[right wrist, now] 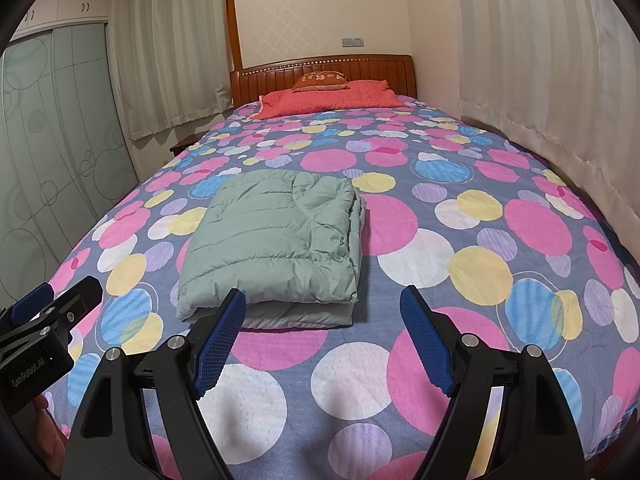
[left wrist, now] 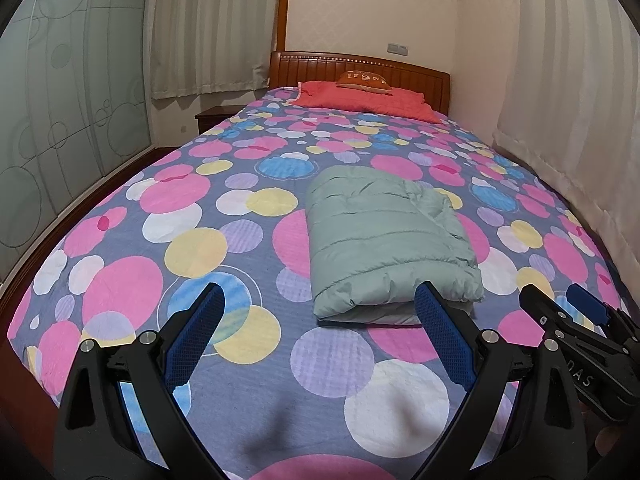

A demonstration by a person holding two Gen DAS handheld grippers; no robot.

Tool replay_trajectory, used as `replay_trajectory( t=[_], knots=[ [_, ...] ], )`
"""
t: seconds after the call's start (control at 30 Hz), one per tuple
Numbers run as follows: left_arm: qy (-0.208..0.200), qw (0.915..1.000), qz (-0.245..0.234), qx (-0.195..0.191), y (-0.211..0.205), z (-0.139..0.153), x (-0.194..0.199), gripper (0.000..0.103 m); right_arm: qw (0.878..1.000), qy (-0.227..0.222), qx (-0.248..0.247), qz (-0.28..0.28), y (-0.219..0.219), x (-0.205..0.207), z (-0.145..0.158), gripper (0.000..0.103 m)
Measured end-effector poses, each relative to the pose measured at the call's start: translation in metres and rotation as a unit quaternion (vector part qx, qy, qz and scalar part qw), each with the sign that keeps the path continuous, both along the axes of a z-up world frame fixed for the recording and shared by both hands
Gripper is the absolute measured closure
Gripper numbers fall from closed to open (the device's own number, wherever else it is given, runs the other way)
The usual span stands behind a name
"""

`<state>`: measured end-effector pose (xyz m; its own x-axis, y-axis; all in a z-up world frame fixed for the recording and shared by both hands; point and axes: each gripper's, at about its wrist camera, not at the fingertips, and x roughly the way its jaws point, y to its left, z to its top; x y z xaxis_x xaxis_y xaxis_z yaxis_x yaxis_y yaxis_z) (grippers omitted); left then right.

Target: Fold large clothes

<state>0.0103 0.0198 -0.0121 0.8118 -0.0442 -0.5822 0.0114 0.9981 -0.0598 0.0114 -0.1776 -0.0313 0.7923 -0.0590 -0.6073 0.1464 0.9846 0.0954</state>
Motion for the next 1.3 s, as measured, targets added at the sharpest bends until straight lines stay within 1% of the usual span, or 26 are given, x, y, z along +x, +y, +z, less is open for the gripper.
replay_trajectory(
  t=[0.53, 1.07, 1.3],
  knots=[
    [0.003, 1.0000, -0.004, -0.001, -0.0081, 0.0006, -0.0021, 0.007, 1.000, 0.000, 0.000, 0.000, 0.0011, -0.0010, 0.0012, 0.025],
    [0.002, 1.0000, 0.000, 0.000, -0.0072, -0.0017, -0.0018, 0.007, 1.000, 0.001, 0.000, 0.000, 0.0023, -0.0013, 0.0009, 0.025],
    [0.009, 1.0000, -0.001, -0.003, -0.0032, -0.0059, 0.0016, 0.007, 1.000, 0.002, 0.000, 0.001, 0.0029, -0.0006, -0.0004, 0.025]
  ],
)
